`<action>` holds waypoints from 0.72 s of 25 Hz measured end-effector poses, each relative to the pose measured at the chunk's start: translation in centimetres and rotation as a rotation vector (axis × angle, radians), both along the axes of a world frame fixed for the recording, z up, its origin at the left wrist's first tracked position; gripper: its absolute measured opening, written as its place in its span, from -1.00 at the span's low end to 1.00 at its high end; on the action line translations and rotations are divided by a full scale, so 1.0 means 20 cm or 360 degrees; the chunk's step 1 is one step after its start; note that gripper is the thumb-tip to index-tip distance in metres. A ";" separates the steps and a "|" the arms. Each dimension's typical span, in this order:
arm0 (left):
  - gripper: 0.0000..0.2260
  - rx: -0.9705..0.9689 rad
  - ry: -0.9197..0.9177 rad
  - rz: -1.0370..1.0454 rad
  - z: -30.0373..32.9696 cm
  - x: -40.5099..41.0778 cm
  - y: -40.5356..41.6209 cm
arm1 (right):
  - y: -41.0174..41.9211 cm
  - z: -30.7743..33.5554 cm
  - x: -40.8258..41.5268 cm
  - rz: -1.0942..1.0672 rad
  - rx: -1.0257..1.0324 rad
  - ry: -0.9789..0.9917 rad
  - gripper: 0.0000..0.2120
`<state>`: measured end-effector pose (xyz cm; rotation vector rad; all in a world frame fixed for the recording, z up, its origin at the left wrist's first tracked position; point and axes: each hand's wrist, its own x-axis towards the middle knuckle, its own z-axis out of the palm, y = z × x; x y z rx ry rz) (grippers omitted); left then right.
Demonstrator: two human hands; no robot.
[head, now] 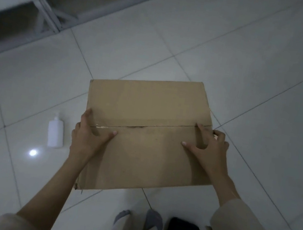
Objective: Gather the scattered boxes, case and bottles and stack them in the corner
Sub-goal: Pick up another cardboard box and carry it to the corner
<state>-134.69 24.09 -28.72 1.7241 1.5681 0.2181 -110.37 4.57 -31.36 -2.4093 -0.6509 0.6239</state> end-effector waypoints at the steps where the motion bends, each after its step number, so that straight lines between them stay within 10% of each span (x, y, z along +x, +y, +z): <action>1: -0.04 0.0025 -0.0022 -0.0023 0.11 0.01 -0.01 | -0.03 0.11 0.00 -0.0024 0.0033 -0.0029 -0.28; 10: -0.05 0.0358 -0.0347 -0.0501 1.28 0.05 -0.18 | -0.50 1.35 -0.26 -0.0460 0.0387 -0.0361 -0.31; 18: -0.11 0.0430 -0.0687 -0.1132 1.71 -0.26 -0.55 | -1.11 1.83 -1.14 -0.1062 0.0382 -0.0626 -0.35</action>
